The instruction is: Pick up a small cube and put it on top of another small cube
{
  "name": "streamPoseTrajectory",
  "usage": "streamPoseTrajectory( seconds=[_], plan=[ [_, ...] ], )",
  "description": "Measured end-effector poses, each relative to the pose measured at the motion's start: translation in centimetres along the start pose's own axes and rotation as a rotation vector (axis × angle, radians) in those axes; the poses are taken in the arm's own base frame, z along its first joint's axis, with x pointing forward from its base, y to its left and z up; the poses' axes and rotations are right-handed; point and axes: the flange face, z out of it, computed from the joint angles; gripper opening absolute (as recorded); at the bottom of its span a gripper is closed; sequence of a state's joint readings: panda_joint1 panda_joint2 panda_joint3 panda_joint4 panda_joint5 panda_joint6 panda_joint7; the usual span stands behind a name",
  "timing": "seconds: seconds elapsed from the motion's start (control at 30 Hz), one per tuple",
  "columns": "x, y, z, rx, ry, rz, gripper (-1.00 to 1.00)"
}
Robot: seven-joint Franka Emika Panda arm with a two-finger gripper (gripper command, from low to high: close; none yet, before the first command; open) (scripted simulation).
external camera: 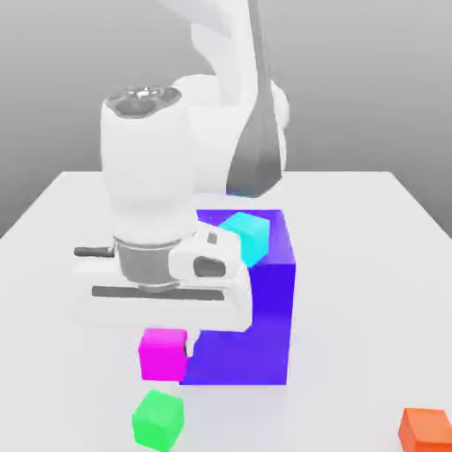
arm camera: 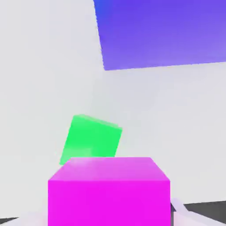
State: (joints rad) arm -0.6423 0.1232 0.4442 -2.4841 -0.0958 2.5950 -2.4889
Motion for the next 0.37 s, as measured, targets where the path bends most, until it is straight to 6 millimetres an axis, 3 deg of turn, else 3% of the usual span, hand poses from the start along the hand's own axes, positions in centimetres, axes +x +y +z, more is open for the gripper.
streamPoseTrajectory(
  seconds=[0.23,0.27,0.37],
  plan=[
    [0.0,-0.3,5.6,0.001,-0.003,-0.028,-1.0],
    [0.0,-0.3,6.4,0.002,-0.002,-0.029,1.0],
    [0.0,-0.3,6.3,0.002,-0.002,-0.029,1.0]
  ],
)
